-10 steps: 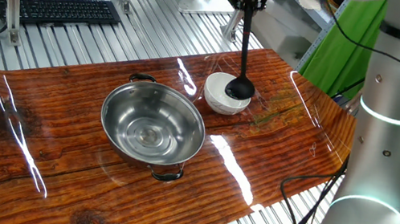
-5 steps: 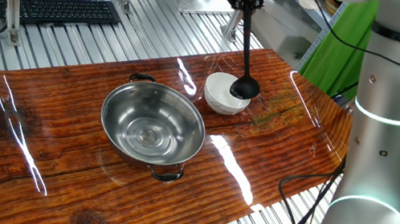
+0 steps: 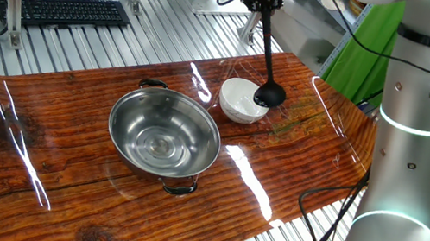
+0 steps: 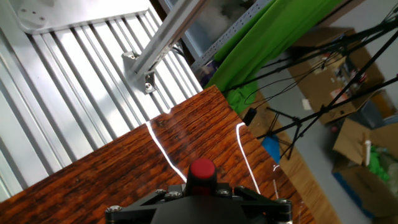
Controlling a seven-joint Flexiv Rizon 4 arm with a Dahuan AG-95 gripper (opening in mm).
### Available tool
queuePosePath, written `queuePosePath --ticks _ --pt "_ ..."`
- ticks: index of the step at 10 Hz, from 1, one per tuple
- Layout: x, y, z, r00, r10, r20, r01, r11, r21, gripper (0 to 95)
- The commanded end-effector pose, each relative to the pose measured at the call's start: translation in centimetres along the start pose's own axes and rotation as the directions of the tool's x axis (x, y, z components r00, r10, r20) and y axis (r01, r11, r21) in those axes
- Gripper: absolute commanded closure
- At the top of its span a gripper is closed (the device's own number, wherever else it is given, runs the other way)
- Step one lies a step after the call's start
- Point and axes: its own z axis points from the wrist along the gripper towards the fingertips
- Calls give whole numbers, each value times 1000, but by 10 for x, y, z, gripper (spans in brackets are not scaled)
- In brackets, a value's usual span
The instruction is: Scoop water with a large spoon from one bowl to another
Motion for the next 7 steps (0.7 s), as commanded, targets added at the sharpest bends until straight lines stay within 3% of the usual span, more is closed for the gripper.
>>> queuePosePath --ticks 1,7 --pt "0 2 -2 1000 -5 -3 5 1000 8 950" --pt "3 9 -6 999 -41 17 40 997 60 950"
